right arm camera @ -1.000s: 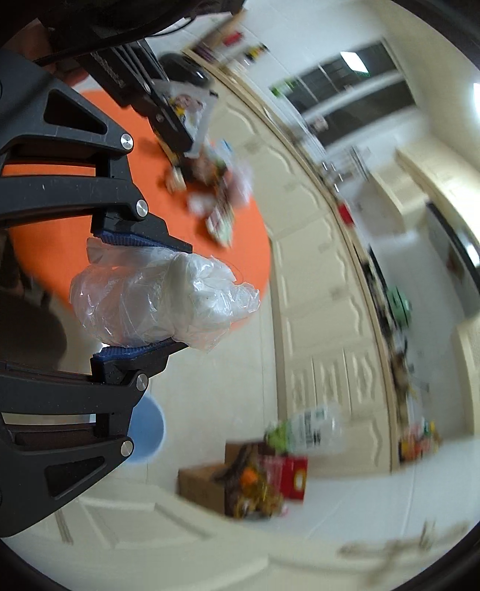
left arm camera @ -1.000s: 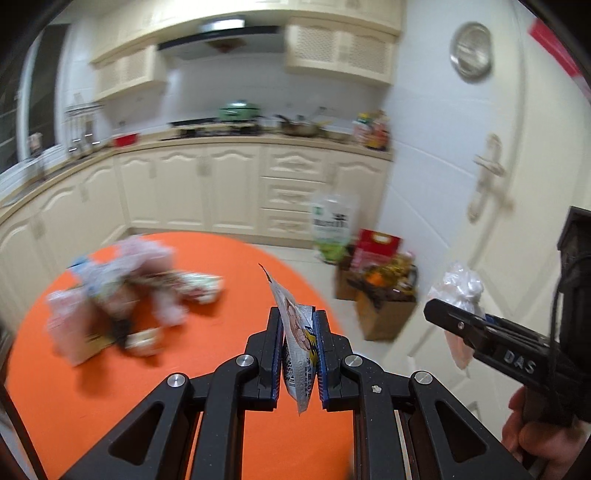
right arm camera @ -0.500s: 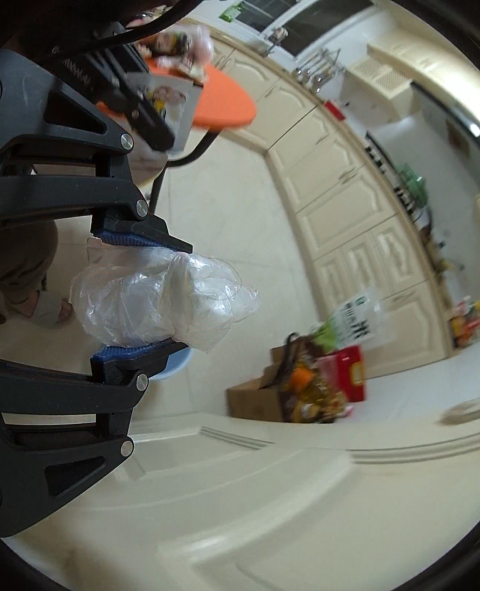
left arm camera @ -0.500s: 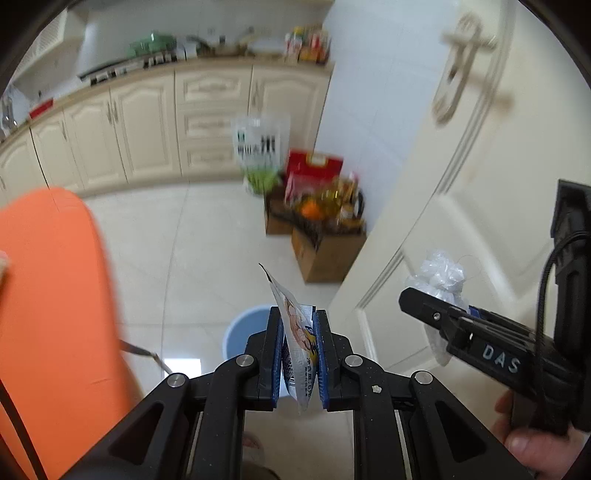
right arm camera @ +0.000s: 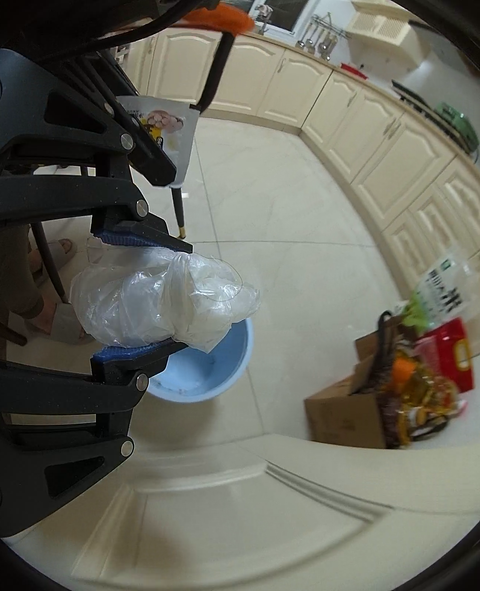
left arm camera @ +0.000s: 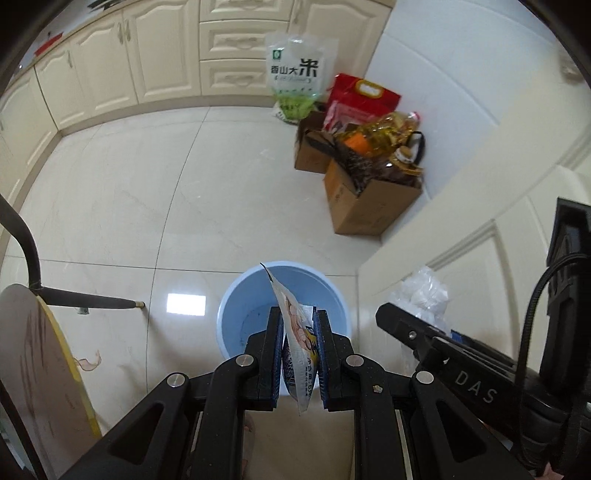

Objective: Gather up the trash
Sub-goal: 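Carry both items to the blue bin and open both grippers over it, then return both tools from the bin back to the table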

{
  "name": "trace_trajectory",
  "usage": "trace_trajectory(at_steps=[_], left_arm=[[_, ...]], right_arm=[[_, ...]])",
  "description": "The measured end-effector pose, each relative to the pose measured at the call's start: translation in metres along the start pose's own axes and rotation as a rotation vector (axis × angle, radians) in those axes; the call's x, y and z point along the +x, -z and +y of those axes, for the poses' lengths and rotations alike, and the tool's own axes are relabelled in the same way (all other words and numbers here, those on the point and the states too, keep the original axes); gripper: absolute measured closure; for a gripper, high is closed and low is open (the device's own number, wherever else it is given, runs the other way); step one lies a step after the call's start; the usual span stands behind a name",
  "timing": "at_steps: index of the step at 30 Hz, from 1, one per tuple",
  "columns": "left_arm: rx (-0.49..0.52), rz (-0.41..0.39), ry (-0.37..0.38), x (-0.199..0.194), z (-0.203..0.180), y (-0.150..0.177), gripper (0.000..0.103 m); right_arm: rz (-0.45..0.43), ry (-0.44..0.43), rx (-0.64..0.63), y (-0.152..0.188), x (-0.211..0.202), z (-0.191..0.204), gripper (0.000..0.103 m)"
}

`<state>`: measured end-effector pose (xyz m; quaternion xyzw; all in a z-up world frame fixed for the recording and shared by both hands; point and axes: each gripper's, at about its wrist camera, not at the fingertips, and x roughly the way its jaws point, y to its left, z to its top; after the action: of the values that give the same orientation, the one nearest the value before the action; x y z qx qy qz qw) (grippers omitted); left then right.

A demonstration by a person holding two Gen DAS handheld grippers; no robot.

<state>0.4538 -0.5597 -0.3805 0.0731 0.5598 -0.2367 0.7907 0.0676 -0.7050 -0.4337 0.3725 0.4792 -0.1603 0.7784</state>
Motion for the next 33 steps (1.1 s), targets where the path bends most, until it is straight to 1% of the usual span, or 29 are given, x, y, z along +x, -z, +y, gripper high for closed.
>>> trace_trajectory(at_steps=[1,3,5,7,8,9,10,11,12,14,15,16,17,18,19,21,25,31,33], left_arm=[[0.002,0.007,-0.002,0.011,-0.001,-0.010,0.089],[0.000,0.011,0.002,0.019,-0.003,-0.009,0.088],[-0.005,0.019,0.009,0.027,-0.003,-0.014,0.080],[-0.008,0.025,-0.010,0.037,-0.004,-0.021,0.061],[-0.012,0.024,-0.023,0.041,-0.004,-0.025,0.055],[-0.021,0.018,-0.031,0.040,-0.002,-0.019,0.043],[-0.032,0.013,-0.044,0.041,-0.001,-0.021,0.030],[-0.044,0.007,-0.059,0.035,0.003,-0.013,0.024],[-0.049,0.001,-0.064,0.037,0.003,-0.015,0.016],[-0.052,-0.007,-0.074,0.034,-0.003,-0.007,0.014],[-0.049,-0.005,-0.078,0.028,-0.009,0.002,0.013],[-0.047,-0.007,-0.078,0.028,-0.014,-0.001,0.012],[-0.045,-0.008,-0.081,0.026,-0.019,0.002,0.012],[-0.042,-0.009,-0.083,0.016,-0.022,0.010,0.012],[-0.039,-0.013,-0.078,0.015,-0.028,0.008,0.012],[-0.032,-0.024,-0.070,-0.016,-0.026,0.025,0.012],[-0.012,-0.058,-0.052,-0.059,-0.034,0.042,0.012],[0.048,-0.135,-0.033,-0.125,-0.049,0.065,0.012],[0.070,-0.180,-0.035,-0.152,-0.052,0.075,0.012]], right_arm=[[0.011,-0.004,0.007,-0.002,0.007,-0.003,0.064],[0.030,-0.003,0.011,-0.004,0.017,-0.006,0.064],[0.037,-0.007,0.017,-0.006,0.025,-0.008,0.063],[0.041,-0.007,0.026,-0.008,0.029,-0.011,0.061],[0.040,-0.002,0.036,-0.009,0.029,-0.013,0.060],[0.037,0.000,0.047,-0.010,0.029,-0.015,0.057],[0.035,-0.003,0.061,-0.010,0.027,-0.017,0.054],[0.031,-0.004,0.074,-0.010,0.026,-0.021,0.047],[0.025,-0.002,0.087,-0.010,0.025,-0.023,0.035],[0.010,-0.018,0.115,-0.012,0.021,-0.030,0.023],[-0.001,-0.035,0.127,-0.011,0.017,-0.033,0.021],[-0.005,-0.034,0.133,-0.012,0.015,-0.032,0.019],[-0.010,-0.026,0.138,-0.012,0.012,-0.033,0.015],[-0.015,-0.020,0.144,-0.011,0.008,-0.034,0.014],[-0.022,-0.019,0.149,-0.010,0.003,-0.035,0.014],[-0.040,-0.010,0.154,-0.010,-0.008,-0.034,0.014],[-0.087,-0.002,0.174,-0.005,-0.039,-0.032,0.013],[-0.173,-0.016,0.184,0.008,-0.095,-0.021,0.013],[-0.205,-0.029,0.178,0.013,-0.114,-0.013,0.013]])
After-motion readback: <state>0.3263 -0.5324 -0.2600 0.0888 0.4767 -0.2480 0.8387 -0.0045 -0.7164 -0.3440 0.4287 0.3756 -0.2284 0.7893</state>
